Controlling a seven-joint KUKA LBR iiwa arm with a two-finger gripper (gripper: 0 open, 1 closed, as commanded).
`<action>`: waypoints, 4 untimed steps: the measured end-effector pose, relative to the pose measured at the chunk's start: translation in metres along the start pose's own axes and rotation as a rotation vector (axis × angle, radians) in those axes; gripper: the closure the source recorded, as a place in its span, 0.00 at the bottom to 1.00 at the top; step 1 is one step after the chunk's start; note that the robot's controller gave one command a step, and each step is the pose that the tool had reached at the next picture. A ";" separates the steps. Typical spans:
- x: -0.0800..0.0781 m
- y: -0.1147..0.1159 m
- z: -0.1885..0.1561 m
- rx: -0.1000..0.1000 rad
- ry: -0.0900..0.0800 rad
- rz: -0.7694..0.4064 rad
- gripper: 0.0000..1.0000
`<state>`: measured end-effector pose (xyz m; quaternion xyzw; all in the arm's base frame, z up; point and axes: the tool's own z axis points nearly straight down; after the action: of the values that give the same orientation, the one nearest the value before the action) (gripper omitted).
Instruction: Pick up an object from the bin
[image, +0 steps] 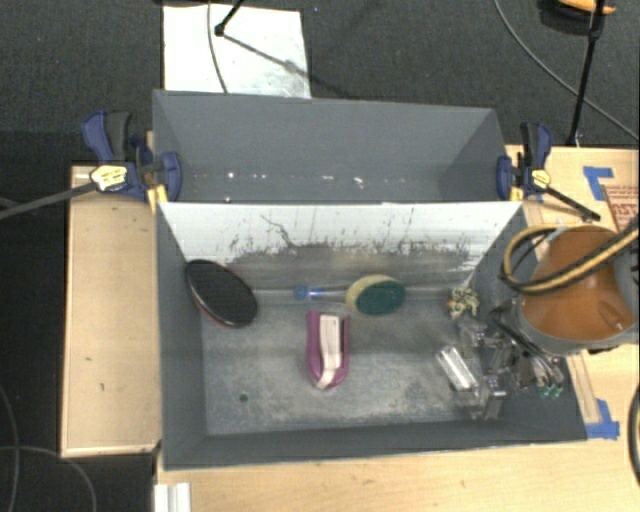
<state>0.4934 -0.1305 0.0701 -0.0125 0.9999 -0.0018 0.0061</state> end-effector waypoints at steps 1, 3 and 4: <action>-0.019 -0.001 -0.031 -0.002 0.006 0.121 0.00; 0.003 -0.004 0.001 -0.003 0.015 0.360 0.00; 0.005 0.002 0.000 -0.003 0.017 0.470 0.00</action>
Offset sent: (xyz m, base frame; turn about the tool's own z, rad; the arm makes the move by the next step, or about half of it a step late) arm 0.0170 0.0001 0.0299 0.1207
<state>0.4888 -0.1282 0.0702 0.2204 0.9754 0.0009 -0.0021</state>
